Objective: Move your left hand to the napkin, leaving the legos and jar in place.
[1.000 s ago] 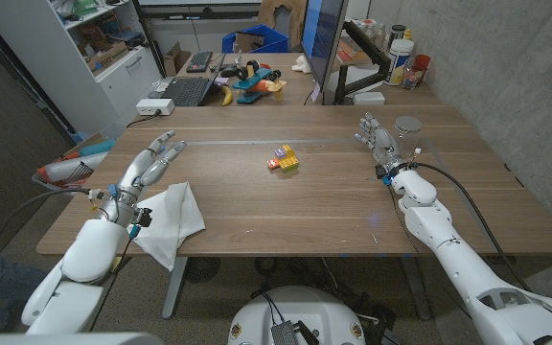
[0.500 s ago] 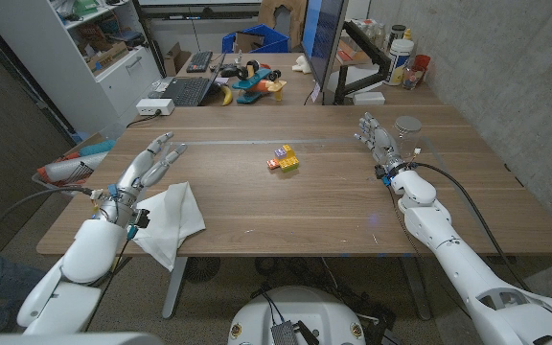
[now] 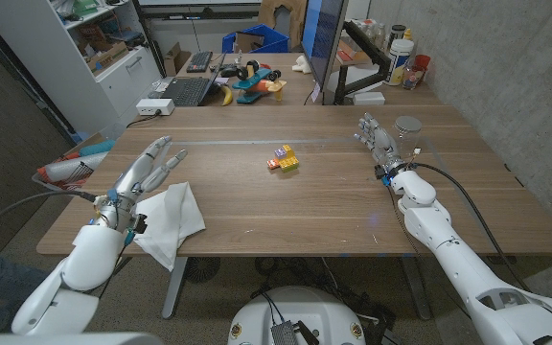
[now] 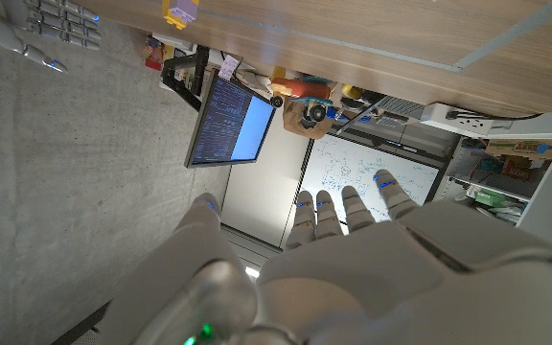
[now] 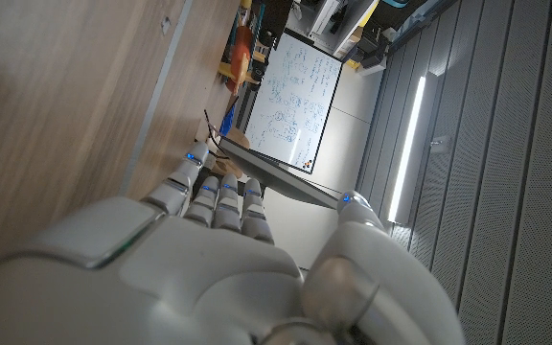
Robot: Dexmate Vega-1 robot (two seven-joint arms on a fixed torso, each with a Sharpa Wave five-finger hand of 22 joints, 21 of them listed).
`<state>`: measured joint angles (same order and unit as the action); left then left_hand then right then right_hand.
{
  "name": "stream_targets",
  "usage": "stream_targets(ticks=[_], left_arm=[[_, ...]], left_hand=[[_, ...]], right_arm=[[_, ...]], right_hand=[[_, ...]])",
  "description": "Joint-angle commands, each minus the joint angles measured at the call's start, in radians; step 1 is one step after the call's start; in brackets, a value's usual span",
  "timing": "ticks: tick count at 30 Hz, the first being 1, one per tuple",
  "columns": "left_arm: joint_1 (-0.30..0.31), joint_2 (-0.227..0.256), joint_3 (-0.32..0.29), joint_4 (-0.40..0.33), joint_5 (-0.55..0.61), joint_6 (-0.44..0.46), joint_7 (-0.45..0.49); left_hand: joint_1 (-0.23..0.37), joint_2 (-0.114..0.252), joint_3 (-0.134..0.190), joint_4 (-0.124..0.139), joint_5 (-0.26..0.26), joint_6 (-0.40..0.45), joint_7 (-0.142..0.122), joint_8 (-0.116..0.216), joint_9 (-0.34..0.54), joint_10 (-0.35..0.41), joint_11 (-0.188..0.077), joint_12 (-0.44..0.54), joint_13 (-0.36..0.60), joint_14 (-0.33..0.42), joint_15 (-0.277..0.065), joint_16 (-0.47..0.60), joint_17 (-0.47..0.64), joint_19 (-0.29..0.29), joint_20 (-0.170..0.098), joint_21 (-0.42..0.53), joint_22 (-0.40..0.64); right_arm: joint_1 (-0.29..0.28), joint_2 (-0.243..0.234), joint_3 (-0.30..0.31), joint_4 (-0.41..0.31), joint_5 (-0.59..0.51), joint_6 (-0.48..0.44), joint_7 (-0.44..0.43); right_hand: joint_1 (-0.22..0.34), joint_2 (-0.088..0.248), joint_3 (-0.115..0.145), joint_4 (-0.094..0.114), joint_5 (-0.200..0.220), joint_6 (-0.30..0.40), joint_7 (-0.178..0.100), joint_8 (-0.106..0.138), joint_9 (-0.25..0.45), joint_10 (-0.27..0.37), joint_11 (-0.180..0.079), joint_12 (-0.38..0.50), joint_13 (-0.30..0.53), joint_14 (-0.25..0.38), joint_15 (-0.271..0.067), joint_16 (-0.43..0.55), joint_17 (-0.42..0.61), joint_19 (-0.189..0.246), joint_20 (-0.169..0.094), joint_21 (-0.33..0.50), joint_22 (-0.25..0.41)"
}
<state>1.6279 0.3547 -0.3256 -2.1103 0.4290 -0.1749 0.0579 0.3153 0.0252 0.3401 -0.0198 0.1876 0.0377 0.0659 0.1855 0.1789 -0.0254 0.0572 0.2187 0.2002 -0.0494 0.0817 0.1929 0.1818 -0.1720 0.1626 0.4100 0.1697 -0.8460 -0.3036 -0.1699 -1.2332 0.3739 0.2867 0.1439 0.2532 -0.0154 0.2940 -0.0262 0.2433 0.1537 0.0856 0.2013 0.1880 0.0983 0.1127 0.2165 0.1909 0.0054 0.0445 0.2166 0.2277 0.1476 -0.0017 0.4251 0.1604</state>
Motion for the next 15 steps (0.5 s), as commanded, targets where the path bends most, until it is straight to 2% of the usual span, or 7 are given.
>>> stream_targets(ticks=[1,15], left_arm=[[0.037,0.0,-0.008,-0.035,0.106,0.073,0.022],[0.049,0.017,0.02,-0.043,0.195,0.161,0.04]], left_hand=[[0.003,0.007,-0.001,-0.008,-0.004,0.003,0.003,0.01,0.003,0.008,0.003,0.004,-0.001,0.004,0.005,0.005,0.001,-0.001,0.003,-0.001,0.006],[0.003,0.008,-0.002,-0.011,-0.004,0.011,0.002,0.011,0.003,0.01,0.003,0.004,0.0,0.008,0.006,0.005,0.001,0.001,0.008,-0.008,0.006]], right_arm=[[0.005,0.007,-0.002,0.019,0.001,0.004,0.006],[0.018,0.021,0.0,0.045,-0.003,0.014,0.014]], right_hand=[[0.003,0.006,-0.003,0.001,0.005,0.004,-0.006,-0.004,0.002,0.003,0.001,-0.003,0.002,0.006,0.003,-0.002,0.0,0.01,0.003,-0.002,0.006],[0.003,0.006,-0.004,0.0,0.006,0.003,-0.006,-0.004,0.002,0.004,0.002,-0.004,0.002,0.006,0.002,-0.003,-0.001,0.013,0.003,-0.008,0.006]])
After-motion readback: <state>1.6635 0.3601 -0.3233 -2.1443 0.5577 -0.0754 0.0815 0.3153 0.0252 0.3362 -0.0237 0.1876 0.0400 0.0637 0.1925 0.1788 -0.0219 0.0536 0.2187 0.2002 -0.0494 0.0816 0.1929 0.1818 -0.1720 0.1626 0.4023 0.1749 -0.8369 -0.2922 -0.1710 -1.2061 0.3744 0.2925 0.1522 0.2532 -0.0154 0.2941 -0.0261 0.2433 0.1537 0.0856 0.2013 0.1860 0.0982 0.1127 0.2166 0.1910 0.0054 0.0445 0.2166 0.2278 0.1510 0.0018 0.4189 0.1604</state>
